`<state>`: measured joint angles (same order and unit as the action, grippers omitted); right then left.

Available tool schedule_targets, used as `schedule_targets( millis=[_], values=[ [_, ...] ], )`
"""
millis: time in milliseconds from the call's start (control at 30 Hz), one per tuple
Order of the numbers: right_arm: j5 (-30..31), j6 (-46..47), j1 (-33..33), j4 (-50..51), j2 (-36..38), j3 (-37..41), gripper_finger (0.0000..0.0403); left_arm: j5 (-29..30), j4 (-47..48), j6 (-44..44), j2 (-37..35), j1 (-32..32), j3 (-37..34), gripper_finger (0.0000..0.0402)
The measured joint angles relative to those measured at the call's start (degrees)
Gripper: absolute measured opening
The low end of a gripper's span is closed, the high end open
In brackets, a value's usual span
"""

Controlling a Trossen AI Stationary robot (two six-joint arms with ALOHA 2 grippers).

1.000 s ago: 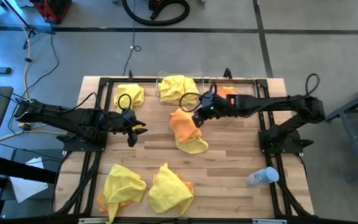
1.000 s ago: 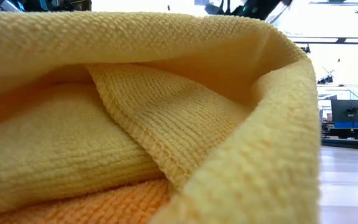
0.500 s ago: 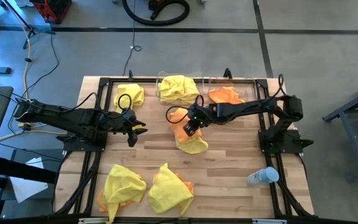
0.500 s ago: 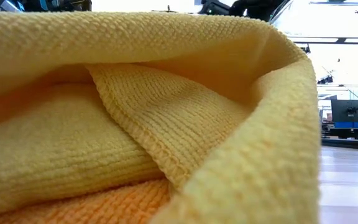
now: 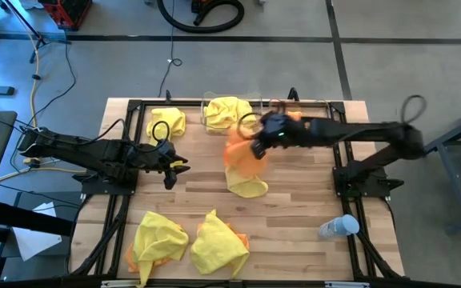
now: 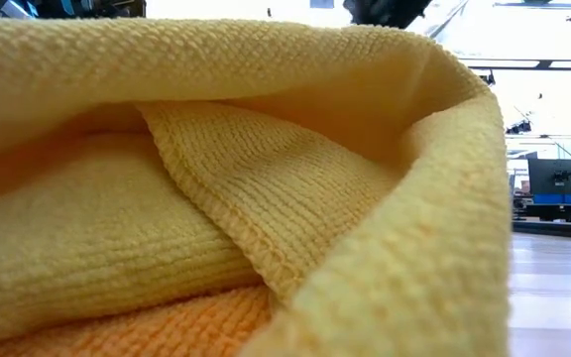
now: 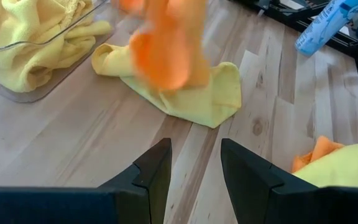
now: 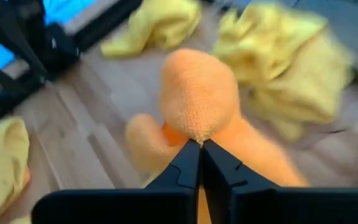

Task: Sort microfiber towel by color & place in baskets
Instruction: Put the orange microfiber cloth into the right transparent bin

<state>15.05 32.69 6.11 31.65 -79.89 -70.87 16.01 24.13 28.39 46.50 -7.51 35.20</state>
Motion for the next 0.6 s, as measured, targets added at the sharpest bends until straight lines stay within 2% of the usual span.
schedule_targets(
  millis=[233, 333, 500, 600],
  values=[
    [12.66, -2.46, 0.27, 9.99, 12.17, -2.55, 0.0002, 0.00, -0.06, 0.04, 0.00, 0.00, 0.00, 0.0129],
    [17.09, -4.95, 1.08, 10.51, 16.94, -2.70, 0.0002, 0.01, -0.09, 0.04, 0.00, 0.00, 0.00, 0.0129],
    [21.85, -10.03, 4.54, 9.83, 24.30, -2.78, 0.0001, 1.23, -0.66, 0.06, 0.00, 0.00, 0.00, 0.0129],
    [22.15, -12.55, 7.55, 9.63, 27.42, -2.78, 0.0001, 2.74, -1.97, 0.03, -0.01, 0.00, 0.00, 0.0129]
  ],
)
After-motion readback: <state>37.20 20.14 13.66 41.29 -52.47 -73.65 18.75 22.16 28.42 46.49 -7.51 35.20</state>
